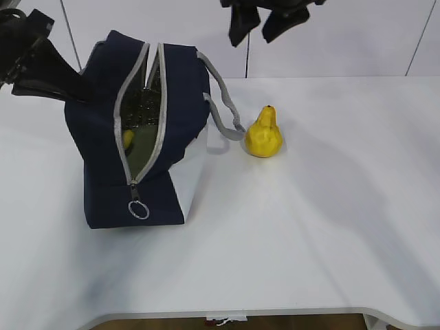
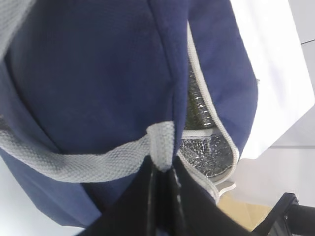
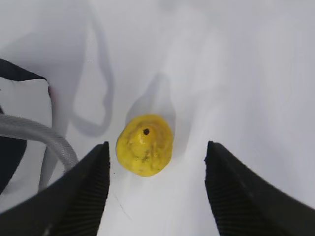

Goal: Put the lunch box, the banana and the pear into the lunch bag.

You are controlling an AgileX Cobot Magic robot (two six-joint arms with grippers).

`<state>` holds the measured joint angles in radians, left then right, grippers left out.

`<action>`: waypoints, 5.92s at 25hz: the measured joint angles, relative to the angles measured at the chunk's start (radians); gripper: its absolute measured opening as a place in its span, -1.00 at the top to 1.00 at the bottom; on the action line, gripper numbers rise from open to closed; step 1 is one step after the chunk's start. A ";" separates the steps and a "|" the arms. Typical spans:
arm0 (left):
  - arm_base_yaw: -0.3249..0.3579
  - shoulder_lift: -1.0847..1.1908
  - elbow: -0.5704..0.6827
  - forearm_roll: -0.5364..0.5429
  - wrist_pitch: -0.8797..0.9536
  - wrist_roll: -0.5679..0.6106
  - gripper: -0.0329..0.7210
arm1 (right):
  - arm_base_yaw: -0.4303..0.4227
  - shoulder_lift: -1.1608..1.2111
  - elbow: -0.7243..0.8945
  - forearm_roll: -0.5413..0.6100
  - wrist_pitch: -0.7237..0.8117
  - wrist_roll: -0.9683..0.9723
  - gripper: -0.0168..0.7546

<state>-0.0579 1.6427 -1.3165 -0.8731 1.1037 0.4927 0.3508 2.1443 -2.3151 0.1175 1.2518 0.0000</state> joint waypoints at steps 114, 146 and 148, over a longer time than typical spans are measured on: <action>0.000 0.000 0.000 0.025 0.034 -0.004 0.92 | 0.055 0.062 -0.065 0.324 0.000 -0.093 -0.39; -0.143 0.023 0.000 0.011 -0.032 -0.004 0.92 | 0.050 0.032 0.107 0.165 0.013 -0.055 0.92; -0.178 0.023 0.000 0.007 -0.073 -0.004 0.92 | 0.050 -0.003 0.107 0.117 0.021 -0.034 0.92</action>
<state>-0.2355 1.6661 -1.3165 -0.8664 1.0311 0.4892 0.4013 2.1414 -2.2084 0.2345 1.2727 -0.0343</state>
